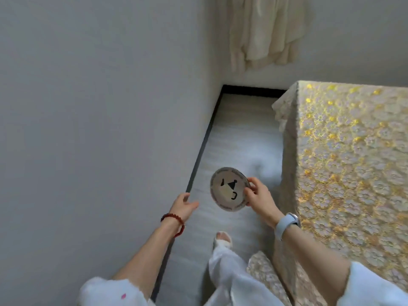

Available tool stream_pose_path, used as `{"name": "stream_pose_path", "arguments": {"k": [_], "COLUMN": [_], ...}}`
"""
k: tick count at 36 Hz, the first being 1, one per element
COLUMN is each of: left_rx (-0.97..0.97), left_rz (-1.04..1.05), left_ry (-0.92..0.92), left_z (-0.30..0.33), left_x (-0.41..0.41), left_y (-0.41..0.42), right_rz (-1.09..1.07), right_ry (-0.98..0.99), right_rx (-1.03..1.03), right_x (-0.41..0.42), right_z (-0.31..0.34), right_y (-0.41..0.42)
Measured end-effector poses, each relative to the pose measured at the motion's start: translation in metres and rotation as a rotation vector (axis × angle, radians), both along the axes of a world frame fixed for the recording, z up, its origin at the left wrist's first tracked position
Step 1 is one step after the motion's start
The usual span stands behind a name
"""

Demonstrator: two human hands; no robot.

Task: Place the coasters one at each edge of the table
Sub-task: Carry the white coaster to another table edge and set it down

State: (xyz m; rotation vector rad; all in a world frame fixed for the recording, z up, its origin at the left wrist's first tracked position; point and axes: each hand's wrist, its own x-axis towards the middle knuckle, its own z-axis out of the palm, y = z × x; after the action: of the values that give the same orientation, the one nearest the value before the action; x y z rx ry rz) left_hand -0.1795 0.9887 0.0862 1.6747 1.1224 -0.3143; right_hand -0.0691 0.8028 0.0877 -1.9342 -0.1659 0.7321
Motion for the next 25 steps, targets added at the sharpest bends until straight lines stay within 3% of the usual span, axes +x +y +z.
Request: {"name": "stream_pose_path", "arguments": {"k": [8,12,18,25], "left_rx": [0.169,0.164,0.176,0.030], "left_rz": [-0.538,-0.817,-1.205,-1.565], "left_ry": [-0.058,-0.087,-0.153,-0.214], "left_z": [0.023,0.029,0.030,0.029], "left_x": [0.172,0.253,0.342,0.418], "left_y": [0.018,-0.023,-0.100,-0.176], "right_rz": [-0.436,-0.731,-1.101,-1.476], "right_ry": [-0.012,0.010,-0.012,-0.042], "right_rx": [-0.050,-0.039,-0.179,-0.288], "right_x": [0.090,0.115,0.125,0.145], "right_z": [0.013,0.024,0.035,0.050], "right_y": [-0.035,-0.075,-0.131,-0.167]}}
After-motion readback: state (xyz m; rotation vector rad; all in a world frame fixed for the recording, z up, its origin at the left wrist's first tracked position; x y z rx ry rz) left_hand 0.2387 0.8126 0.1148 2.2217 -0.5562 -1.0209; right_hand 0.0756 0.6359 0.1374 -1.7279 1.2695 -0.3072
